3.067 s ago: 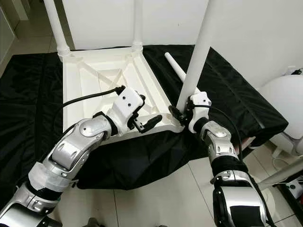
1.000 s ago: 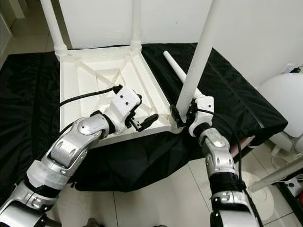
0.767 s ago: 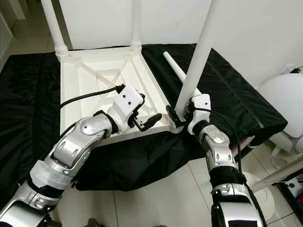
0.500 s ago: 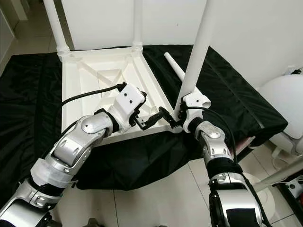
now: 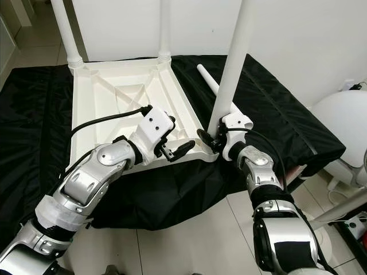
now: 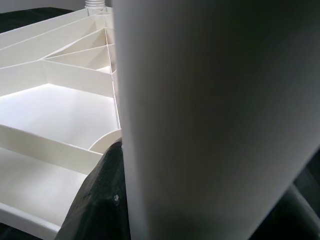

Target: Building children table

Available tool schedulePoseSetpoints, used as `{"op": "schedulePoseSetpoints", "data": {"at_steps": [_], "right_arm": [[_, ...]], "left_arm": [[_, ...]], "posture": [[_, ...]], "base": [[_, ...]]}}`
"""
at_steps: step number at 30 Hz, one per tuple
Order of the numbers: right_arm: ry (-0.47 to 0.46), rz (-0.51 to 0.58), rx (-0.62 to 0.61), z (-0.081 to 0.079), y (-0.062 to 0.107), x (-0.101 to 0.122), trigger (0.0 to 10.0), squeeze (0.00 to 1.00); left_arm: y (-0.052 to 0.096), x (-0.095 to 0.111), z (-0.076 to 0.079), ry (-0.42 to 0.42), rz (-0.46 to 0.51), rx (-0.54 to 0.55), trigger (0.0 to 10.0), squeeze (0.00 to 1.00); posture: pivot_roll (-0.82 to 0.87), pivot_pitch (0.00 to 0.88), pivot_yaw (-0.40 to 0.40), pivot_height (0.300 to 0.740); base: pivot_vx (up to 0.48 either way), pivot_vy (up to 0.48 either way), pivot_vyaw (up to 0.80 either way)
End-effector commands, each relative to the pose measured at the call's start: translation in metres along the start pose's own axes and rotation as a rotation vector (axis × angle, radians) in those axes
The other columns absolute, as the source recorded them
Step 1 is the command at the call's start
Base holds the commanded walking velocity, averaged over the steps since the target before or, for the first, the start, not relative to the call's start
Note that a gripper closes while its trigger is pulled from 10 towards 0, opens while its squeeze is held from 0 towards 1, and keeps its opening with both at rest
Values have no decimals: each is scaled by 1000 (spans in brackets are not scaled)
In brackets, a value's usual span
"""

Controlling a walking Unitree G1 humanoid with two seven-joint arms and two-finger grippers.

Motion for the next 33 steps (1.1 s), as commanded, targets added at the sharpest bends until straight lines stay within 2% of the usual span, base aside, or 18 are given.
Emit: {"op": "schedulePoseSetpoints", "data": {"at_steps": [1,5,9,12,18,21,22,24,25,26,30,33], "right_arm": [[-25,-72,20,-9,5,-21,10000,0],[1,-146,-102,-1,8,-32,10000,0],[-23,-145,-147,-2,8,-33,10000,0],[-95,-135,-263,-4,5,-32,10000,0],[-151,-115,-362,-10,2,-29,10000,0],[-228,-97,-494,-23,-2,-27,10000,0],[-228,-97,-494,-23,-2,-27,10000,0],[-279,-109,-648,-27,-2,-25,10000,0],[-279,-109,-648,-27,-2,-25,10000,0],[-293,-108,-719,-27,0,-23,10000,0],[-310,-87,-798,-29,-1,-16,10000,0],[-310,-87,-798,-29,-1,-16,10000,0]], "left_arm": [[1,-3,10,-5,-14,-83,10000,0],[2,-4,12,-1,-20,-85,10000,0],[3,-5,13,2,-22,-86,10000,0],[4,-7,15,6,-26,-88,10000,0],[4,-7,17,7,-27,-93,10000,0],[4,-7,19,8,-29,-103,10000,0],[4,-7,19,8,-29,-103,10000,0],[4,-8,20,8,-30,-112,10000,0],[4,-8,20,8,-30,-112,10000,0],[4,-8,21,7,-30,-115,10000,0],[3,-8,22,7,-29,-119,10000,0],[3,-8,22,7,-29,-119,10000,0]], "posture": [[37,34,-35,740],[32,48,-39,740],[31,51,-39,740],[31,53,-38,740],[30,52,-36,740],[25,47,-27,740],[25,47,-27,740],[19,45,-26,740],[19,45,-26,740],[18,45,-26,740],[13,40,-26,740],[13,40,-26,740]], "base": [[0,0,0],[0,0,0],[0,0,0],[0,0,0],[0,0,0],[0,0,0],[0,0,0],[0,0,0],[0,0,0],[0,0,0],[0,0,0],[0,0,0]]}}
Point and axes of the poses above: a point about 5 cm out from each wrist's last joint towards the gripper, its own y axis pointing back from the gripper into the wrist, its own x axis along the axis of the wrist's last joint, z = x × y, the point moved 3 cm from there along -y, pointing out of the wrist towards the gripper, and after that the axes turned 6 degrees about y, right-handed, at the moved point
